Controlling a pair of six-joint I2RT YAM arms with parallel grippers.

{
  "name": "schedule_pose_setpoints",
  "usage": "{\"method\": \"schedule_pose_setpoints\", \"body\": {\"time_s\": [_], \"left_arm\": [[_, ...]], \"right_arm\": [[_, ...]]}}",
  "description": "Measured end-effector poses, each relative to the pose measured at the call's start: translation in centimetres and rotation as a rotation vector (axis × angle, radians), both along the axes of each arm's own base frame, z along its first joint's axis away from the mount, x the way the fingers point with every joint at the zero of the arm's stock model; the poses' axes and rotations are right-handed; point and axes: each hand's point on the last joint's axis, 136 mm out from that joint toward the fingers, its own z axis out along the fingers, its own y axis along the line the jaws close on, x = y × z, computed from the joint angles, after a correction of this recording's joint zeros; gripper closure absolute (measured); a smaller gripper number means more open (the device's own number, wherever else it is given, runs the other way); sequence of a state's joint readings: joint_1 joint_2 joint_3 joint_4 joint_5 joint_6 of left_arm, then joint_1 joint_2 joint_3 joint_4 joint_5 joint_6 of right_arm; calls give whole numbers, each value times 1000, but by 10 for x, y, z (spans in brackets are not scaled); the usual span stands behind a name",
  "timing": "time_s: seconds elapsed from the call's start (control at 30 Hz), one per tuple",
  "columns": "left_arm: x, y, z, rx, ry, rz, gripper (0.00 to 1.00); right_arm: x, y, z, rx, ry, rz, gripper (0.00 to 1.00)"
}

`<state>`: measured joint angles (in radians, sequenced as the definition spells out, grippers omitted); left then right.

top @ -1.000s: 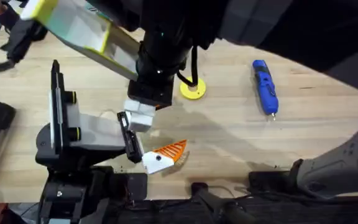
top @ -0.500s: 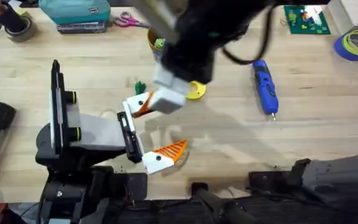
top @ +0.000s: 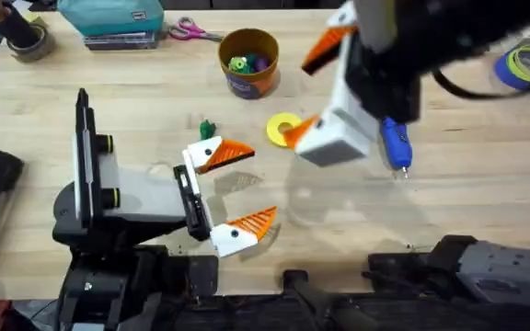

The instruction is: Pick up the gripper from the table and insert it into the empty holder that is missing its gripper. Then pick up a screw, insert it into the mounting hole, and use the screwdriver to tighten it. Finally, clean up the table by picking up the vegetable and placing it into the bucket.

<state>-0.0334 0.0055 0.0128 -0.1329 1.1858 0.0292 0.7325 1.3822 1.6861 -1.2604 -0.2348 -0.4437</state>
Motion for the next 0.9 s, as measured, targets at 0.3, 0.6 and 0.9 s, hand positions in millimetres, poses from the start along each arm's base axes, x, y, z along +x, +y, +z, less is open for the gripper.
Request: {"method": "schedule_pose_setpoints", "body": {"time_s": [0.3,0.6,0.9], "left_arm": [[0,0,0,0,0,0,15],[0,0,0,0,0,0,15],[0,0,0,0,0,0,15]], "right_arm": [[-12,-39,-27,84,-27,22,4],[-17,-46,-38,188,11,145,4],[-17,-37,-38,218,-32,269,4]]}}
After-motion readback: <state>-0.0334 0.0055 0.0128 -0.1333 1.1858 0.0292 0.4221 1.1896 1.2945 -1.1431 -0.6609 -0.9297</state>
